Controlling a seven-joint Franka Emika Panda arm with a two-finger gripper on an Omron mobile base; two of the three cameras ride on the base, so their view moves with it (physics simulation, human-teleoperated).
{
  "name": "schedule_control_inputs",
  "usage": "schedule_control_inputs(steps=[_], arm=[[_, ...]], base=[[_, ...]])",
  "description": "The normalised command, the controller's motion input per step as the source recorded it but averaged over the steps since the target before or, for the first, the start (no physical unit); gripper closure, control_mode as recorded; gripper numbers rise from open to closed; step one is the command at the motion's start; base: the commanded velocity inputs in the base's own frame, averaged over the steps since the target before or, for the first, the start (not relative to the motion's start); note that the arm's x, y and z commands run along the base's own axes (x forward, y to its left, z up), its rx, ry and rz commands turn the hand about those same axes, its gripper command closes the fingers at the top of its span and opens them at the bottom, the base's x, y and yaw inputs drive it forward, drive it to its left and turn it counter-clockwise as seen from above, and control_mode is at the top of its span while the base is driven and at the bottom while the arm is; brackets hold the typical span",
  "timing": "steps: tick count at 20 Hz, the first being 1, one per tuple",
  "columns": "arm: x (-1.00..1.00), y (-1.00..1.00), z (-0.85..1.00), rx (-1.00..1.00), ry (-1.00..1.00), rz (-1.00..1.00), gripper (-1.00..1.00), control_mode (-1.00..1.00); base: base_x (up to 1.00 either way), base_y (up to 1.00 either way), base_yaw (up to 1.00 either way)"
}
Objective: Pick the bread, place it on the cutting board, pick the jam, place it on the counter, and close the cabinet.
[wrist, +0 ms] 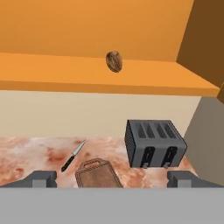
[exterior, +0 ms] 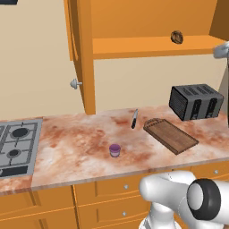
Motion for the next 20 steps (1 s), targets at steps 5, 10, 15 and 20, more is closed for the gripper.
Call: schedule_control_inputs(steps=[5, 10, 15, 20], arm=[[0.28, 0.0, 0.0, 0.0, 0.0, 0.0, -1.0, -1.0], [0.34, 0.0, 0.0, 0.0, 0.0, 0.0, -1.0, -1.0], [0.33, 0.0, 0.0, 0.0, -0.01, 0.0, -1.0, -1.0], [0.32, 0.0, 0.0, 0.0, -0.02, 0.0, -1.0, -1.0]], base=[[0.0, 0.0, 0.0], [0.0, 0.0, 0.0], [0.0, 0.0, 0.0], [0.0, 0.0, 0.0]])
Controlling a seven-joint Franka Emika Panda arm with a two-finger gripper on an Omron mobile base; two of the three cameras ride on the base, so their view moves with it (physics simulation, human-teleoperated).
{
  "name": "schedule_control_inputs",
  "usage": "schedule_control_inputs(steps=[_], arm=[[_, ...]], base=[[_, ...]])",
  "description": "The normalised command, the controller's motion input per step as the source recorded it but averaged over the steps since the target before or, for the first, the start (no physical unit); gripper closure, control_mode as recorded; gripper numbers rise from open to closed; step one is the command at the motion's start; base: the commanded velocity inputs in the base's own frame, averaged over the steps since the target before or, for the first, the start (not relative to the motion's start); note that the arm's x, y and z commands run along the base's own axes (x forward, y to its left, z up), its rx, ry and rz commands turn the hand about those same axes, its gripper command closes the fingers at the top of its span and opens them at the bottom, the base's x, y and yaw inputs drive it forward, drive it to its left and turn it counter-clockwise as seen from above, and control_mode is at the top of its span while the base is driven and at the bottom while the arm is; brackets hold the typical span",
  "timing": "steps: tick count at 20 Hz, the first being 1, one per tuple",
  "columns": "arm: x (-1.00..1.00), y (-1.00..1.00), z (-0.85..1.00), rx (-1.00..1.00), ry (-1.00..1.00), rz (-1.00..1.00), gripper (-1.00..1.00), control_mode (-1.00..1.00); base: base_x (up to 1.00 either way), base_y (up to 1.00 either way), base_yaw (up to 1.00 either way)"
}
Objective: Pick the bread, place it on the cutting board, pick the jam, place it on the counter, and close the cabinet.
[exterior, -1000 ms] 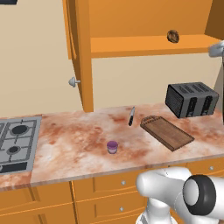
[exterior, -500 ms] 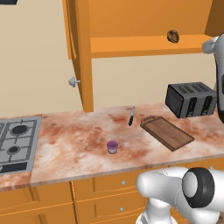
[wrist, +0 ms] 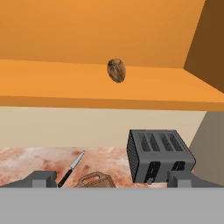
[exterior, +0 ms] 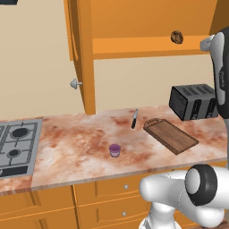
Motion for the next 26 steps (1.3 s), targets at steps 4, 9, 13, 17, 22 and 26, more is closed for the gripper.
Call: schedule_control_inputs(steps=[4, 9, 13, 17, 22, 26], arm=[[0.33, 0.0, 0.0, 0.0, -0.02, 0.0, -1.0, -1.0], [0.32, 0.0, 0.0, 0.0, -0.02, 0.0, -1.0, -1.0], [0.32, 0.0, 0.0, 0.0, -0.02, 0.0, -1.0, -1.0], [0.31, 0.0, 0.0, 0.0, -0.02, 0.0, -1.0, -1.0], [0.29, 0.0, 0.0, 0.0, -0.01, 0.0, -1.0, -1.0], [0.23, 0.0, 0.0, 0.03, 0.0, 0.0, -1.0, -1.0]], base=[[0.0, 0.0, 0.0], [0.0, 0.0, 0.0], [0.0, 0.0, 0.0], [0.0, 0.0, 0.0], [0.0, 0.0, 0.0], [0.0, 0.0, 0.0]])
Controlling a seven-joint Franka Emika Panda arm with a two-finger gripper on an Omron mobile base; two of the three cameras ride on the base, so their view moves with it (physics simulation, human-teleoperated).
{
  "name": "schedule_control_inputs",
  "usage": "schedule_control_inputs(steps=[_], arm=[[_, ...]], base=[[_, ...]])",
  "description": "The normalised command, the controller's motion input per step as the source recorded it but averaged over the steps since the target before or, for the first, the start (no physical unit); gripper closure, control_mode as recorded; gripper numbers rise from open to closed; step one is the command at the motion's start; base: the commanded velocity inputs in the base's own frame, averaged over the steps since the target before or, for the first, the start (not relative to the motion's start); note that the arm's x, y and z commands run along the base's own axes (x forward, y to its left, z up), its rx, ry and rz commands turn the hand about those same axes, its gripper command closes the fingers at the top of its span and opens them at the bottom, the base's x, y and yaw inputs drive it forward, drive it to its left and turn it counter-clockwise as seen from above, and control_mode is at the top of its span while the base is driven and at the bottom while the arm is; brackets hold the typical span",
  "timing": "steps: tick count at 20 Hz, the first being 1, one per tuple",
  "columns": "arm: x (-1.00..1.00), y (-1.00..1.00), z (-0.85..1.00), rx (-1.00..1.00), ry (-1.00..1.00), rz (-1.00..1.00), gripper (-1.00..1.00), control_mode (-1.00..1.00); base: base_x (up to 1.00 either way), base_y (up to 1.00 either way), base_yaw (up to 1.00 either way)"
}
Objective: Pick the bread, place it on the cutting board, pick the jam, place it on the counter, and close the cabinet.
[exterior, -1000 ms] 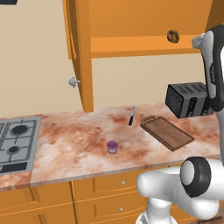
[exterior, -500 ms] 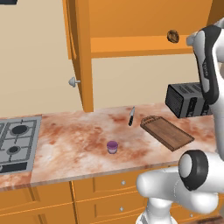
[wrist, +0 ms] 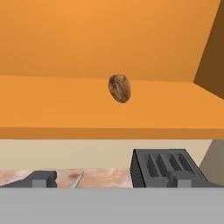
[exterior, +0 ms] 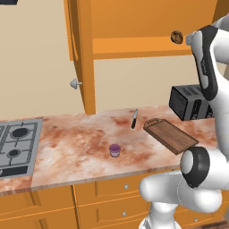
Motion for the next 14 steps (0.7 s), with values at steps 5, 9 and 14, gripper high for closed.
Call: schedule_control_inputs(steps=[5, 9, 14], arm=[[0.14, 0.0, 0.0, 0.06, 0.0, 0.0, -1.0, -1.0], [0.19, 0.0, 0.0, 0.02, 0.0, 0.0, -1.0, -1.0], [0.27, -0.06, 0.0, 0.0, 0.0, 0.0, -1.0, -1.0]], base=[[0.0, 0.0, 0.0], [0.0, 0.0, 0.0], [0.0, 0.0, 0.0]])
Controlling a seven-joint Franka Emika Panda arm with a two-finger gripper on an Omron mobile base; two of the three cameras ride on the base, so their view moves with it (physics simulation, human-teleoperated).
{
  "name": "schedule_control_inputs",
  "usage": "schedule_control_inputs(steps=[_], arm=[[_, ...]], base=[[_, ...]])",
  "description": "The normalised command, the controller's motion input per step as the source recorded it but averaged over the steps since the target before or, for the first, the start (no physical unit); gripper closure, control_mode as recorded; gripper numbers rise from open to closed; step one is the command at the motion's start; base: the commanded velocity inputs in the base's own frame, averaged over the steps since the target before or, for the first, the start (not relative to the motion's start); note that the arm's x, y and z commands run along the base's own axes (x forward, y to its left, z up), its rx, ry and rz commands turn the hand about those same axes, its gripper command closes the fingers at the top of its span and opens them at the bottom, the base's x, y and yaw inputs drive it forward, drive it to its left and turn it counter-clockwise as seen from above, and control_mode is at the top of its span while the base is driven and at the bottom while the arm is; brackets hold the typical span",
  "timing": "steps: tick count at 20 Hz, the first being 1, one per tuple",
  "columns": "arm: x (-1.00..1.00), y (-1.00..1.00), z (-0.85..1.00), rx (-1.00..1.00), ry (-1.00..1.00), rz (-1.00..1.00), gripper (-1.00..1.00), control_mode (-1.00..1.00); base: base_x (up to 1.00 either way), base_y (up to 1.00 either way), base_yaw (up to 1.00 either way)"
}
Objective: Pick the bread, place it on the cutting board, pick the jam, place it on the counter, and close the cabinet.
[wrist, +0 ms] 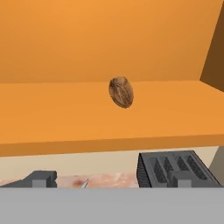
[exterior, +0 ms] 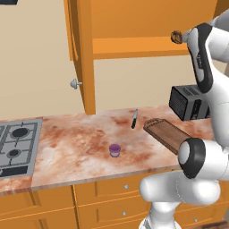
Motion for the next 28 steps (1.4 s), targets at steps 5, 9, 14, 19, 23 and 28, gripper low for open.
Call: schedule_control_inputs(steps=[5, 9, 14, 19, 23, 28], arm=[[0.29, -0.16, 0.0, 0.0, 0.0, 0.0, -1.0, -1.0], [0.28, -0.08, 0.0, 0.0, 0.0, 0.0, -1.0, -1.0], [0.23, 0.0, 0.0, 0.0, 0.0, 0.0, -1.0, -1.0], [0.28, 0.0, 0.0, 0.0, 0.0, 0.0, -1.0, -1.0], [0.29, -0.03, 0.0, 0.0, 0.0, 0.0, -1.0, -1.0], [0.21, -0.08, 0.0, 0.0, 0.0, 0.0, -1.0, -1.0]], base=[[0.0, 0.0, 0.0], [0.0, 0.0, 0.0], [0.0, 0.0, 0.0], [0.0, 0.0, 0.0], [0.0, 0.0, 0.0], [0.0, 0.0, 0.0]])
